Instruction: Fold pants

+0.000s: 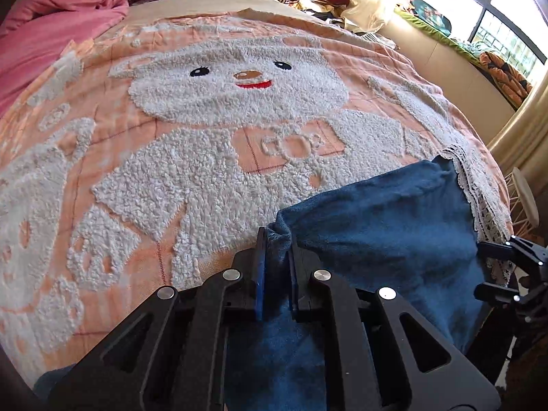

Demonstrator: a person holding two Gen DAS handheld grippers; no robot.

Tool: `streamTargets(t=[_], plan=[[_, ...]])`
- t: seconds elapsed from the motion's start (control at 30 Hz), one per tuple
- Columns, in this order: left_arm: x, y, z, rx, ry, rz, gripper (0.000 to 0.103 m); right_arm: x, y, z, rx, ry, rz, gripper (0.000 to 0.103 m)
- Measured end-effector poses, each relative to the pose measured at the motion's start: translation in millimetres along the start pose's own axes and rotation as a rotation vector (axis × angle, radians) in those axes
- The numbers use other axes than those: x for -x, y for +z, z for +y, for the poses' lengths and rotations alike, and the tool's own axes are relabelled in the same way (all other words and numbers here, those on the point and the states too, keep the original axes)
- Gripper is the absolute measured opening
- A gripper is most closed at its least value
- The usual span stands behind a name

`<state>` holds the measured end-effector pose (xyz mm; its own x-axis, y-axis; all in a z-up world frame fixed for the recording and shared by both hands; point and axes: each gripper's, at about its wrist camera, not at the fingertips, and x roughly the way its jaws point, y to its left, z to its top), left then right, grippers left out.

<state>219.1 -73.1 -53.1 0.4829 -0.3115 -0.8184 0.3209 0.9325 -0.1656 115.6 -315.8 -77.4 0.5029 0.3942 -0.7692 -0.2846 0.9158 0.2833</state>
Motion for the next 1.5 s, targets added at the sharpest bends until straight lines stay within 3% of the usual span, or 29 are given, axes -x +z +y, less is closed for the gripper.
streamTargets(t=[0.2,0.27,0.33,0.4,0.63,0.67,0.77,0.87,1.0,1.13,1.2,1.3,1.33,1.37,1.47,1.5], plan=[[7,-3,4,0.019,-0.024,-0.015,0.008,42,51,-44,-0.037,-0.017,-0.168,0.073],[7,-4,4,0.020,-0.023,-0.017,0.008,32,71,-67,-0.036,-0.025,-0.136,0.073],[7,-5,3,0.018,-0.020,-0.020,0.008,11,86,-85,-0.024,-0.086,-0.059,0.071],[8,-7,1,0.014,-0.013,-0.021,0.009,-7,95,-94,-0.009,-0.051,-0.020,0.059],[7,-7,1,0.013,-0.001,-0.016,0.012,-56,99,-95,-0.002,0.060,0.059,0.057],[7,-8,1,0.014,0.001,-0.016,0.013,-55,97,-95,0.000,0.075,0.050,0.052],[7,-8,1,0.015,0.005,-0.019,0.013,-44,92,-95,-0.016,0.170,0.034,0.023],[9,-8,0,0.011,0.020,-0.022,0.013,-19,90,-82,0.031,0.181,-0.044,0.020],[8,-5,-2,0.015,0.044,-0.030,0.015,7,103,-77,0.065,0.158,-0.136,0.020],[4,-2,-5,0.011,0.092,-0.032,0.016,-20,104,-79,0.109,0.044,-0.053,0.020],[1,-2,-5,0.008,0.108,-0.030,0.021,-42,96,-81,0.132,-0.044,-0.004,0.030],[-1,-3,-3,0.010,0.125,-0.032,0.027,-49,91,-86,0.117,-0.072,-0.022,0.037],[-1,-3,-1,0.014,0.127,-0.036,0.029,-46,90,-87,0.110,-0.091,-0.033,0.042],[0,-3,0,0.019,0.128,-0.043,0.032,-43,91,-87,0.102,-0.117,-0.047,0.054],[12,-6,5,0.049,0.100,-0.084,0.038,-16,89,-93,0.034,-0.139,-0.102,0.059],[18,-7,6,0.060,0.082,-0.099,0.038,-5,86,-94,0.017,-0.139,-0.124,0.066]])
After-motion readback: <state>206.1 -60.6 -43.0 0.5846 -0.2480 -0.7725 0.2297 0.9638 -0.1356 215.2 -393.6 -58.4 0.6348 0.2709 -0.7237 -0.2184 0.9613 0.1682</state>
